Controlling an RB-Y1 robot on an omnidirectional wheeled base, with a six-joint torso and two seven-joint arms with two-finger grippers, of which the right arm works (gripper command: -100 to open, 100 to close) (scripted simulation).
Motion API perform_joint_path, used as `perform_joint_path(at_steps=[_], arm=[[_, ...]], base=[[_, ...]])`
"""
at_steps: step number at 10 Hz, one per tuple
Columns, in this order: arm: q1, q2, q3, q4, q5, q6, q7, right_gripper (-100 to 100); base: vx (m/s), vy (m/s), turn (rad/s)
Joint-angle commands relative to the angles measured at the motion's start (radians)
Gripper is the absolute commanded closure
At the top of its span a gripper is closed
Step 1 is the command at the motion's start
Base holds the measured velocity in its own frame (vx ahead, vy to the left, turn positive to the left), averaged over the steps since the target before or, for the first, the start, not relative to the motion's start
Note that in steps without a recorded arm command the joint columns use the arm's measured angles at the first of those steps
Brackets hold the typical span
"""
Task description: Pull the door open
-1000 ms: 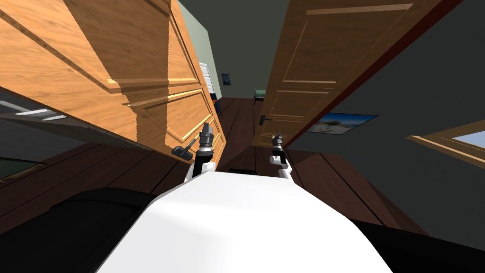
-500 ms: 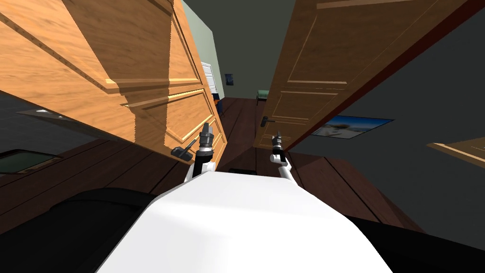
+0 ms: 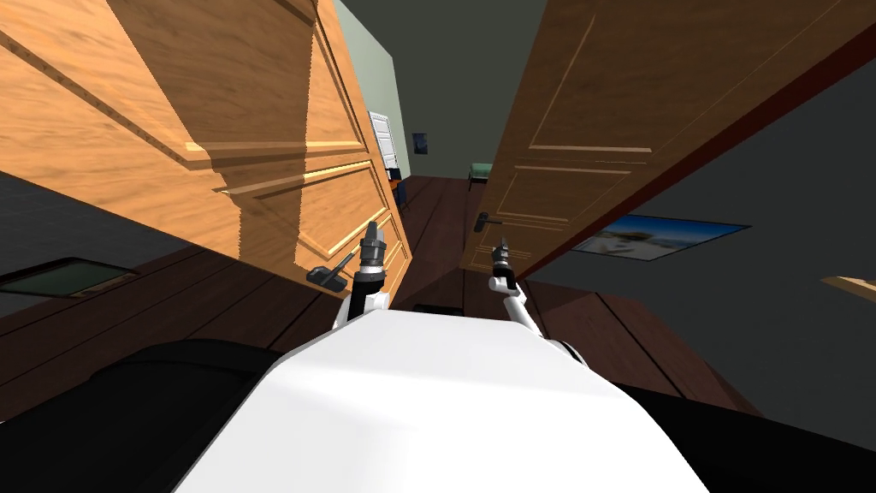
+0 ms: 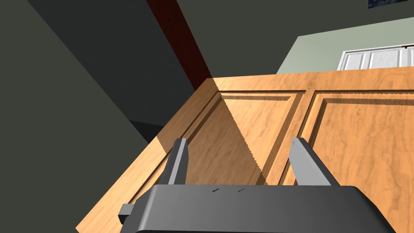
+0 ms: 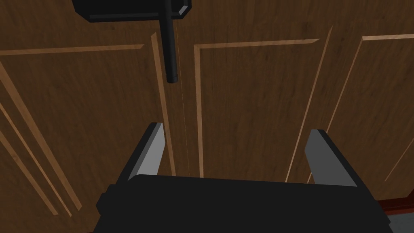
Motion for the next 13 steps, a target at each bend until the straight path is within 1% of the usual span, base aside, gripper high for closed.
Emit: perform_joint_path(at_steps=[1,3,4,5,9,13], arm=[[-0.028,-0.009,0.0,0.05,-0.015,-0.002,0.004,-100],[-0.063,-0.021,0.001,0.119,-0.035,-0.002,0.008,-100],[-0.08,-0.027,0.001,0.146,-0.045,-0.002,0.01,-100],[-0.08,-0.027,0.001,0.151,-0.045,-0.002,0.01,-100],[-0.139,-0.049,0.001,0.261,-0.08,-0.001,0.017,-100],[-0.187,-0.066,0.001,0.35,-0.107,-0.001,0.023,-100]], base=[[0.081,-0.036,0.103],[0.077,-0.047,0.1],[0.077,-0.03,0.093],[0.06,-0.02,0.039],[0.064,-0.034,0.08],[0.069,-0.036,0.069]])
